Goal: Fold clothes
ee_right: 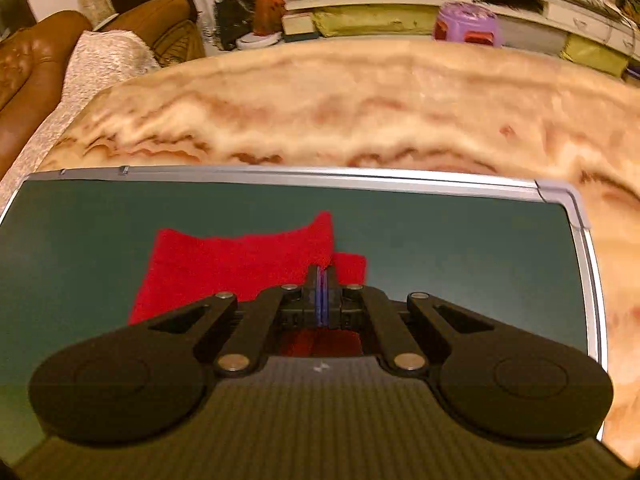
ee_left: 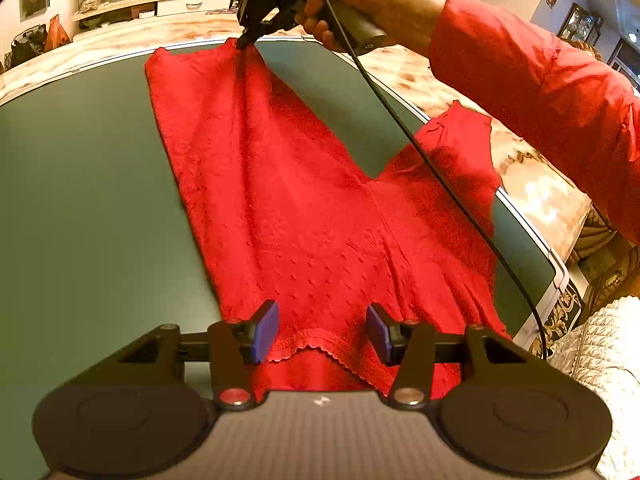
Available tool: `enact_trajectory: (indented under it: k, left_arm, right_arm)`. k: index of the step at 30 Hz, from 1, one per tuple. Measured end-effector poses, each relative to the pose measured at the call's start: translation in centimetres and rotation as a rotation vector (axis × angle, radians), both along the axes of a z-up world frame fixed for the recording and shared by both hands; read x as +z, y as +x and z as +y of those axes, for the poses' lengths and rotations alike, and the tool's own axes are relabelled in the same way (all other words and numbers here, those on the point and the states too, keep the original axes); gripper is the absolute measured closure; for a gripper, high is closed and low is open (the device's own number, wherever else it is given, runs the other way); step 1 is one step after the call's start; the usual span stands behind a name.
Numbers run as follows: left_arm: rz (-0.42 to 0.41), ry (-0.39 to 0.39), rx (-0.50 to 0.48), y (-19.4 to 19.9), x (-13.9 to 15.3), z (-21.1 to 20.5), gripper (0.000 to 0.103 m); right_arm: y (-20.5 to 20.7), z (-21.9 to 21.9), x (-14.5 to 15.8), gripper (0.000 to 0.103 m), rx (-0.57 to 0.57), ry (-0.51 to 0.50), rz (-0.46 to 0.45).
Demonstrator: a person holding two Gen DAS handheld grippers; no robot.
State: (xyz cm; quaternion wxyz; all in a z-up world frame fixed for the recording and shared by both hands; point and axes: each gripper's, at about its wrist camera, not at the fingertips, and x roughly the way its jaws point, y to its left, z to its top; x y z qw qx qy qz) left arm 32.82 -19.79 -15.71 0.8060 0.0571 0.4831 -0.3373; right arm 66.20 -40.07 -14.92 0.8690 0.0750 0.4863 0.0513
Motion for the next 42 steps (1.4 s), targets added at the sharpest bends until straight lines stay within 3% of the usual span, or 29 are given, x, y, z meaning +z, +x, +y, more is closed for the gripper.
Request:
enact_trajectory:
  k: [8, 10, 12, 13, 18, 29, 37, 38, 40, 42]
  left_arm:
    - [-0.002, 0.006, -0.007, 0.0, 0.2, 0.0, 0.045]
    - [-0.001, 0.005, -0.007, 0.1, 0.3, 0.0, 0.045]
    - [0.004, 0.000, -0.005, 0.1, 0.3, 0.1, 0.045]
    - [0.008, -0.004, -0.003, 0.2, 0.3, 0.2, 0.045]
    - [0.017, -0.022, 0.000, 0.4, 0.3, 0.6, 0.044]
    - [0.009, -0.026, 0.009, -0.5, 0.7, 1.1, 0.044]
    - [0.006, -0.028, 0.018, -0.9, 0.8, 1.4, 0.044]
    - [0.004, -0.027, 0.017, -1.0, 0.9, 1.3, 0.044]
    - [0.002, -0.022, 0.014, -1.1, 1.0, 1.2, 0.044]
    - [-0.002, -0.016, 0.010, -1.2, 1.0, 1.1, 0.044]
  right_arm:
    - [0.0, -1.8, -1.3, 0.098, -0.084, 0.091, 0.055]
    - [-0.2, -2.6, -1.2, 0.080, -0.100, 0.149, 0.064]
    - [-0.9, -3.6, -1.1, 0.070, -0.105, 0.209, 0.064]
    - [-1.4, -4.1, -1.0, 0.069, -0.104, 0.239, 0.062]
    - [-5.4, -5.2, 0.0, 0.069, 0.000, 0.305, 0.049]
    - [-16.8, -2.6, -0.1, 0.069, 0.317, 0.258, 0.062]
    - [-20.5, 0.5, 0.4, 0.071, 0.356, 0.149, 0.141]
    - [-20.6, 0.8, 0.6, 0.074, 0.360, 0.139, 0.145]
    - [-20.8, 1.6, 0.7, 0.096, 0.380, 0.117, 0.160]
    - [-21.2, 2.4, 0.9, 0.098, 0.400, 0.078, 0.152]
